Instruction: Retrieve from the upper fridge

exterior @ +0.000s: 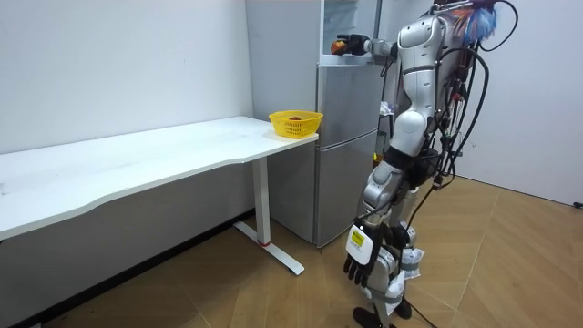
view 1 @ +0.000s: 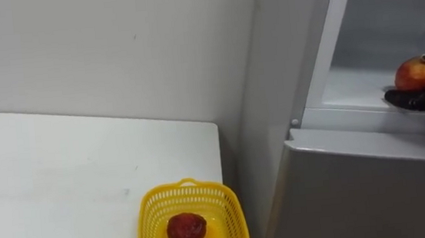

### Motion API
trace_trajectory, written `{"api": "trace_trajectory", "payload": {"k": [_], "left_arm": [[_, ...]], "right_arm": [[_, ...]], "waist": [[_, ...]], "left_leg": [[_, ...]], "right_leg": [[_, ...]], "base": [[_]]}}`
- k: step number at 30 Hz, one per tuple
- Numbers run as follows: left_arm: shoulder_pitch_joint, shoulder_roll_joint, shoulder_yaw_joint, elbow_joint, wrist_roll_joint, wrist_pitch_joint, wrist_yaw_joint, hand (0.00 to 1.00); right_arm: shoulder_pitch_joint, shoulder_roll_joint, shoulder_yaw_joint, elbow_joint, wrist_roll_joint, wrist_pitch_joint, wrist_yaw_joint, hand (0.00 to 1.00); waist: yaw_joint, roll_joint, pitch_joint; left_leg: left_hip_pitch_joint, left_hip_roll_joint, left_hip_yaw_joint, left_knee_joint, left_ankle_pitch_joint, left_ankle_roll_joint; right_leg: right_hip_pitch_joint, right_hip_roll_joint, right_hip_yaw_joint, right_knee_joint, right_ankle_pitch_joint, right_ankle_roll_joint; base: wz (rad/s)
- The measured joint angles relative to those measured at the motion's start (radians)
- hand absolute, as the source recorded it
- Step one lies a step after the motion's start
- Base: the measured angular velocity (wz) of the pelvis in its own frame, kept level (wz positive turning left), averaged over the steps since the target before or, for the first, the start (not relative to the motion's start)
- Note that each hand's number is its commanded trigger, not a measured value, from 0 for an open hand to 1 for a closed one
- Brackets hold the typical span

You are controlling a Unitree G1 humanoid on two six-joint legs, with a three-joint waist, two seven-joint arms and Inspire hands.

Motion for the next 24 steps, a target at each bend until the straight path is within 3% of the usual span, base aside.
{"api": "trace_trajectory", "payload": {"k": [8, 17, 18, 19, 24], "left_arm": [[0.001, 0.0, 0.0, -0.001, -0.002, 0.013, 0.01, 0.0], [0.001, 0.0, 0.0, 0.0, -0.007, 0.015, 0.029, 0.0], [0.0, 0.0, 0.0, 0.0, -0.007, 0.015, 0.031, 0.0], [0.001, 0.0, 0.0, 0.0, -0.007, 0.015, 0.031, 0.0], [0.0, 0.0, 0.0, 0.0, -0.007, 0.015, 0.031, 0.0]], "right_arm": [[0.0, -0.004, 0.0, 0.044, 0.061, 0.0, 0.014, 0.0], [0.0, -0.004, 0.0, 0.072, 0.056, -0.011, 0.044, 0.0], [0.0, -0.004, 0.0, 0.073, 0.056, -0.012, 0.045, 0.35], [0.0, -0.005, 0.0, 0.075, 0.056, -0.014, 0.049, 1.0], [0.0, -0.016, 0.0, 0.08, 0.052, -0.014, 0.065, 1.0]], "waist": [[0.003, -0.005, 0.0043], [0.009, 0.004, 0.0117], [0.01, 0.005, 0.0119], [0.011, 0.005, 0.0119], [0.017, 0.006, 0.0125]], "left_leg": [[0.002, 0.0, -0.009, 0.005, 0.0, 0.0], [0.004, -0.002, -0.013, 0.002, 0.0, 0.0], [0.005, -0.002, -0.013, 0.002, 0.0, 0.0], [0.004, -0.002, -0.013, 0.002, 0.0, 0.0], [0.004, -0.002, -0.013, 0.002, 0.0, 0.0]], "right_leg": [[0.004, -0.001, -0.014, -0.001, 0.0, 0.0], [0.004, -0.003, -0.014, -0.003, -0.001, 0.0], [0.004, -0.002, -0.014, -0.003, -0.001, 0.0], [0.005, -0.002, -0.014, -0.003, -0.001, 0.0], [0.005, -0.002, -0.014, -0.003, 0.0, 0.0]], "base": [[0.03], [0.0], [0.0], [0.0], [0.0]]}}
